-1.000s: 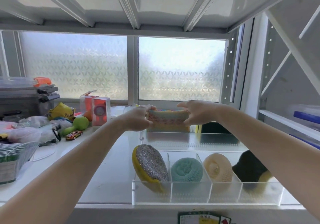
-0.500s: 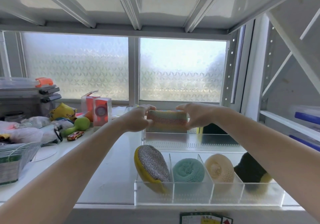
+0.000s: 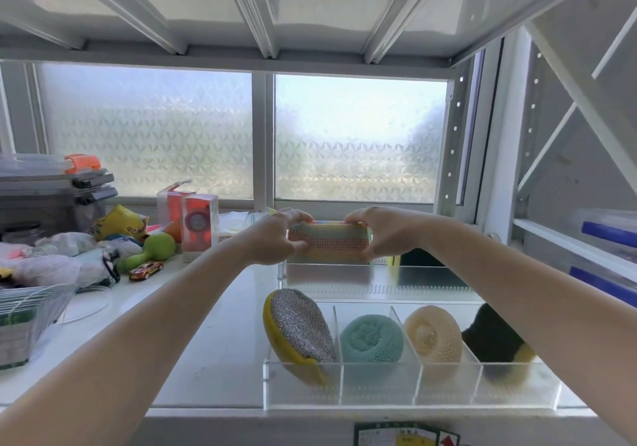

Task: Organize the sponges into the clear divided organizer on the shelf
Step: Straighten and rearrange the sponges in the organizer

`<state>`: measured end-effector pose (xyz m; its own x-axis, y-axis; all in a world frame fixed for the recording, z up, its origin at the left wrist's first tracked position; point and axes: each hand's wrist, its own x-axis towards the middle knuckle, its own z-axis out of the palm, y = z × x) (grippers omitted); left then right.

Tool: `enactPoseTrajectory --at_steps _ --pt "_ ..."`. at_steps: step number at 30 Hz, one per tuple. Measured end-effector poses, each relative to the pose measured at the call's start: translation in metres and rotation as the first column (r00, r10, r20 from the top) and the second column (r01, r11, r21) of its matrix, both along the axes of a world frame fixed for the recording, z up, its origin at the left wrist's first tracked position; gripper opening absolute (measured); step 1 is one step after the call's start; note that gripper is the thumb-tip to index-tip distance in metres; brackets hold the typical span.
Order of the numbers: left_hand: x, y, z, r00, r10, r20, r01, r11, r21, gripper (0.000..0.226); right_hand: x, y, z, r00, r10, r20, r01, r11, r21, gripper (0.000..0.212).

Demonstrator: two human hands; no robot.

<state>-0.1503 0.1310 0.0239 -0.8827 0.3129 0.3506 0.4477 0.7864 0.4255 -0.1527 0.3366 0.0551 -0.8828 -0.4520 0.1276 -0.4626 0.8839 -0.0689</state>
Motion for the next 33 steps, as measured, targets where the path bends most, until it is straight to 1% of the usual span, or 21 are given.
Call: enactPoseTrajectory --at_steps 15,19,21,23,29,31,33 --pt "-0.001 0.000 0.001 1.000 0.015 -0.006 -0.015 1.000 -0.020 0.048 0.000 -0.001 -0.001 1.000 -0.001 0.016 0.001 1.000 -0.009 0.063" --pt "0.003 0.003 0.004 0.998 0.017 -0.054 -0.017 1.000 -0.005 0.048 0.001 -0.001 -0.001 1.000 -0.008 0.007 0.008 1.000 -0.007 0.069" --pt "0.008 0.006 0.007 0.994 0.014 -0.109 -0.013 1.000 0.010 0.050 0.005 0.000 0.003 1.000 0.003 -0.015 -0.004 1.000 -0.015 0.077" --pt "0.014 0.012 0.012 0.988 -0.009 -0.156 0.008 1.000 -0.004 0.052 0.013 0.002 0.008 0.999 0.016 -0.051 -0.017 0.999 -0.028 0.081" --pt "0.040 0.043 0.023 0.964 -0.101 -0.245 0.094 0.995 -0.038 0.052 0.060 0.023 0.021 0.983 0.087 -0.163 -0.099 0.993 -0.066 0.071" --pt "0.052 0.060 0.020 0.956 -0.144 -0.256 0.134 0.989 -0.058 0.052 0.076 0.039 0.019 0.978 0.078 -0.195 -0.092 0.994 -0.061 0.070" --pt "0.062 0.078 0.016 0.946 -0.192 -0.259 0.180 0.981 -0.072 0.049 0.088 0.057 0.015 0.977 0.037 -0.212 -0.051 0.997 -0.061 0.068"
